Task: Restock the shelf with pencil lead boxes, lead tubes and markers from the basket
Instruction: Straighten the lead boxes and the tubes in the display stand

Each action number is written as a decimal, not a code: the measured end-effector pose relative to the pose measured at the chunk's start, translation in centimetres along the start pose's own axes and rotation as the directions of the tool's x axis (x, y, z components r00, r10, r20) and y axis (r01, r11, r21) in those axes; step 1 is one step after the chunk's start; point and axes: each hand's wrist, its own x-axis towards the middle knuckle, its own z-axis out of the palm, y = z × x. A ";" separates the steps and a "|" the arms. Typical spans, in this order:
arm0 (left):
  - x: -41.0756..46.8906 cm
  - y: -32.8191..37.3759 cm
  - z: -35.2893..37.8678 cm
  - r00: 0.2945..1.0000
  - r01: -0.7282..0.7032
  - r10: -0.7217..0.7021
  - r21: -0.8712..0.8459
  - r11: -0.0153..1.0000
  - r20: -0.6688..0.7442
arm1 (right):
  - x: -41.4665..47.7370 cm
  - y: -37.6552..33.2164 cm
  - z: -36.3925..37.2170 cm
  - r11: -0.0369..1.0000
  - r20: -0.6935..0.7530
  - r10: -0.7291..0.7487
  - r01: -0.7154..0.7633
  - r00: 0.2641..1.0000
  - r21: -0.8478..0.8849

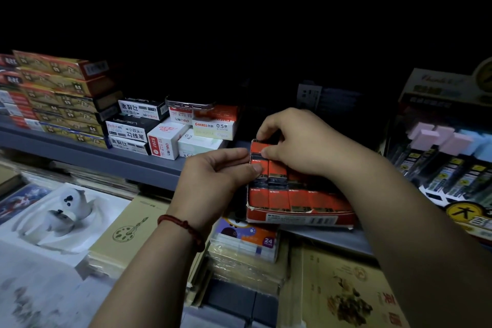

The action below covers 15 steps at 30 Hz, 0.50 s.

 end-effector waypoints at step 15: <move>0.2 -0.1 0.0 1.000 0.016 -0.016 0.052 0.999 -0.010 | 0.7 -0.5 -0.9 0.988 -0.015 0.072 -0.069 0.997 0.141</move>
